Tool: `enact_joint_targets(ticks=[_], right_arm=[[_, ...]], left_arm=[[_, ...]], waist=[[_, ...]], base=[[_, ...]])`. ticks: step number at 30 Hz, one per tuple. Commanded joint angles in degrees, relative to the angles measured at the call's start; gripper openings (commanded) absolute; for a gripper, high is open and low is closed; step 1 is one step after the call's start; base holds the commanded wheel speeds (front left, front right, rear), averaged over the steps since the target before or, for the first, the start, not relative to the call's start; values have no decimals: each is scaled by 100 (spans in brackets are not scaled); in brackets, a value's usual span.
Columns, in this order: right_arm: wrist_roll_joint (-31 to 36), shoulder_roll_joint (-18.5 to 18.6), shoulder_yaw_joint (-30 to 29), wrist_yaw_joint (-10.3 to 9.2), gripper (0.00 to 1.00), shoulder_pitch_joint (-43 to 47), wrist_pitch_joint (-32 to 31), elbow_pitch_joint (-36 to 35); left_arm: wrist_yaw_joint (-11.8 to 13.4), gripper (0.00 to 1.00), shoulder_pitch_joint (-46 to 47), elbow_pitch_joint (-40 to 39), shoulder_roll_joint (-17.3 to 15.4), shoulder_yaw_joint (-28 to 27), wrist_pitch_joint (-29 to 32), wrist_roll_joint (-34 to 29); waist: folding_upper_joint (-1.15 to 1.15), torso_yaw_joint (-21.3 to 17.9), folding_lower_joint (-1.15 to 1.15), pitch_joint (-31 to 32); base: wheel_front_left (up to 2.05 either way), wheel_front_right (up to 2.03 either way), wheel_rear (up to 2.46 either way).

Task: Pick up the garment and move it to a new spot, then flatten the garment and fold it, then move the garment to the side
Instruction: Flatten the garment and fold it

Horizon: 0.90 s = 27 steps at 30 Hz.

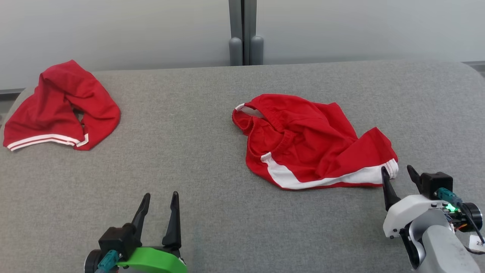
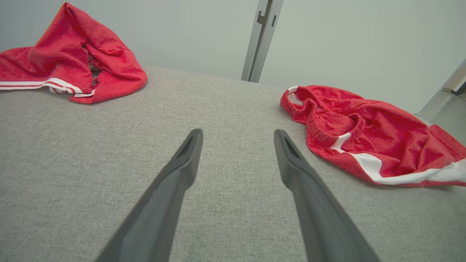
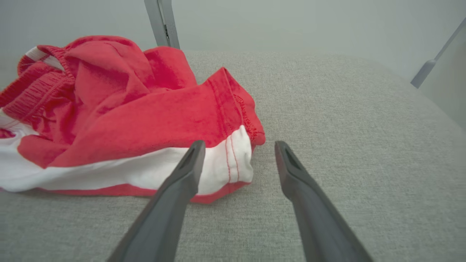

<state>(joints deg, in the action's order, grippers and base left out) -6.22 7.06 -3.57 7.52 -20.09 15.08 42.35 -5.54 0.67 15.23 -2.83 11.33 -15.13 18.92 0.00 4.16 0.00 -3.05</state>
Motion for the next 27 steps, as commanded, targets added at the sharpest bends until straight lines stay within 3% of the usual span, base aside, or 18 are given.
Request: enact_joint_targets(ticks=[1,14,19,27], right_arm=[[128,-44,-82,-6,100,167,12,-206],[567,-397,-191,-6,100,1294,14,-2128],[126,-405,-29,-6,100,1608,13,-2358],[0,-406,227,-6,100,1765,13,-2458]], left_arm=[[-32,100,-12,-8,-11,19,-4,-63],[-102,100,-130,-75,-11,190,-4,-92],[-122,100,-226,-63,-11,174,-4,-37],[-131,100,-330,-17,-11,114,-4,12]], waist=[[0,-43,0,86],[0,-257,0,439],[0,-267,0,496],[0,-245,0,514]], base=[[0,0,0],[0,0,0],[0,0,0],[0,0,0]])
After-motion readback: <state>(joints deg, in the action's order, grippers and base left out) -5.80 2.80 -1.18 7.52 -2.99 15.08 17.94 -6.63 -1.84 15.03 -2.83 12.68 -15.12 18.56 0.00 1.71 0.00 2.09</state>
